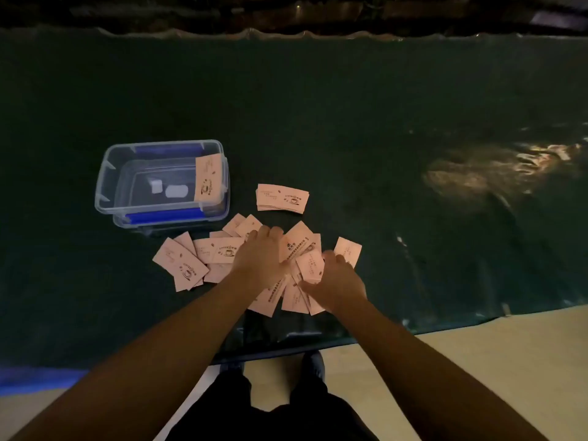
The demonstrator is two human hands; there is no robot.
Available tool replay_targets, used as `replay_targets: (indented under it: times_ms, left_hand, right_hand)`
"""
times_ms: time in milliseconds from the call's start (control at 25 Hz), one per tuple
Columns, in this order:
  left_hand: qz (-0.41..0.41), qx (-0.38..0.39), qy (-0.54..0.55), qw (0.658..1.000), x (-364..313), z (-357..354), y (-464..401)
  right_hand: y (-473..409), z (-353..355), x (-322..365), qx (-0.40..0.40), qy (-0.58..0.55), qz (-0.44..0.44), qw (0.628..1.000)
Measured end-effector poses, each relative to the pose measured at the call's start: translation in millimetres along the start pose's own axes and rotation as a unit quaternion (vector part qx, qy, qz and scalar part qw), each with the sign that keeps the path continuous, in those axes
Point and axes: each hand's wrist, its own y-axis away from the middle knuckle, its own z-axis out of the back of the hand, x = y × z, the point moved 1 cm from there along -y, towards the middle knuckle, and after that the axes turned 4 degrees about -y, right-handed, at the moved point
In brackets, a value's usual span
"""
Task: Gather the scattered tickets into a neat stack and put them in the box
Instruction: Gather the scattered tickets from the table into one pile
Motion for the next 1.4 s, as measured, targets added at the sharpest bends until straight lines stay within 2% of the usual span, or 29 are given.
replay_targets:
  times_ms: [80, 400, 840, 920, 1000, 1120, 1400]
  left_hand:
    - [0.011, 0.020, -0.004, 1.000, -0.8, -2.7, -1.7]
    - [0.028, 0.048, -0.027, 0.998, -1.6, -17.7, -2.7]
    - [0.027, 0.053, -0.043, 0.997, -4.6, -23.1, -2.0]
    - [0.026, 0.052, -0.043, 0.997, -5.0, -24.4, -1.0]
    - [0.029, 0.051, -0.040, 0.997, -5.0, -24.9, 0.2]
    - [0.035, 0.052, -0.035, 0.997, -6.7, -23.4, 1.1]
    - [0.022, 0.060, -0.021, 0.998, -11.4, -21.9, 3.4]
  right_hand:
    - [4.3, -5.1, -1.3, 0.002, -0.003, -0.029, 1.000]
    - [14.9, -21.7, -9.2, 0.024, 0.001, -0.026, 0.999]
    - [-2.8, 11.9, -42.4, 0.024, 0.151, 0.000, 0.988]
    - [-12.4, 22.6, -47.4, 0.015, 0.115, -0.041, 0.992]
    - [-21.1, 27.4, -48.2, 0.006, 0.007, -0.114, 0.993]
    - [-29.9, 22.1, -43.5, -0.019, -0.117, -0.200, 0.973]
    - [-36.7, 9.4, -26.4, -0.042, -0.151, -0.258, 0.953]
